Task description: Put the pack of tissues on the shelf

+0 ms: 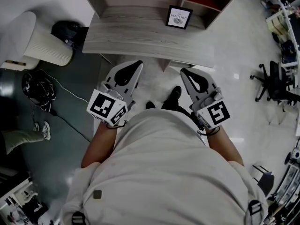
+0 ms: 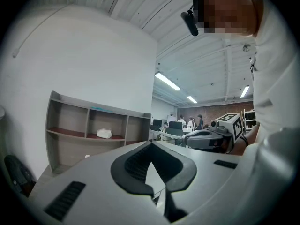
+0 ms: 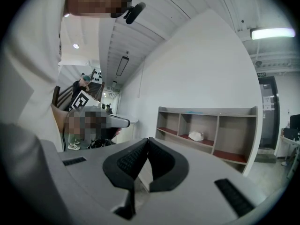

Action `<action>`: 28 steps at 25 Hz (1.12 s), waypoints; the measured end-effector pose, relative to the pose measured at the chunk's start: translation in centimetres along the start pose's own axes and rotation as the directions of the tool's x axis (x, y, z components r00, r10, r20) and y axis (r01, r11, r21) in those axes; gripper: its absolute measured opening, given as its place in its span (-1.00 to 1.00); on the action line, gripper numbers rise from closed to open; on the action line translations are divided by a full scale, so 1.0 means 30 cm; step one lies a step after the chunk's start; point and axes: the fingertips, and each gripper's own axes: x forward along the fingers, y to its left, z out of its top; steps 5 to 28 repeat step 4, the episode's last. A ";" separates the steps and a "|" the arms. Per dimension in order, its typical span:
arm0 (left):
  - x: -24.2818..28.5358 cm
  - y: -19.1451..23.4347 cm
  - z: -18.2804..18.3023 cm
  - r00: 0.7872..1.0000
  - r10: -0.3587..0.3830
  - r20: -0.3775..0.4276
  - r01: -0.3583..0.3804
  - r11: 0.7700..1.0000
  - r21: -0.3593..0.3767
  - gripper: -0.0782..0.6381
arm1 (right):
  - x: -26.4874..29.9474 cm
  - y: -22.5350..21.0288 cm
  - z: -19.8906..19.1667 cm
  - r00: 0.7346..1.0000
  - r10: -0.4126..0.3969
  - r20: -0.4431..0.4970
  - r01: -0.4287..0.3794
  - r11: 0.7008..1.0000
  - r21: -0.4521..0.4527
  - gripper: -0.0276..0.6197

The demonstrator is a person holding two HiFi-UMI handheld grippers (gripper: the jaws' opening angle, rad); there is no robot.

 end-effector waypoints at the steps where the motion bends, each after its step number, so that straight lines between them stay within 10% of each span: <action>1: 0.010 0.001 0.000 1.000 -0.001 -0.001 0.001 1.000 0.000 -0.74 | 0.003 -0.008 -0.002 1.000 0.001 -0.001 -0.001 1.000 0.001 -0.85; 28: 0.041 0.003 0.000 1.000 -0.002 0.000 0.002 1.000 0.000 -0.74 | 0.010 -0.032 -0.011 1.000 0.006 -0.005 -0.006 1.000 0.003 -0.85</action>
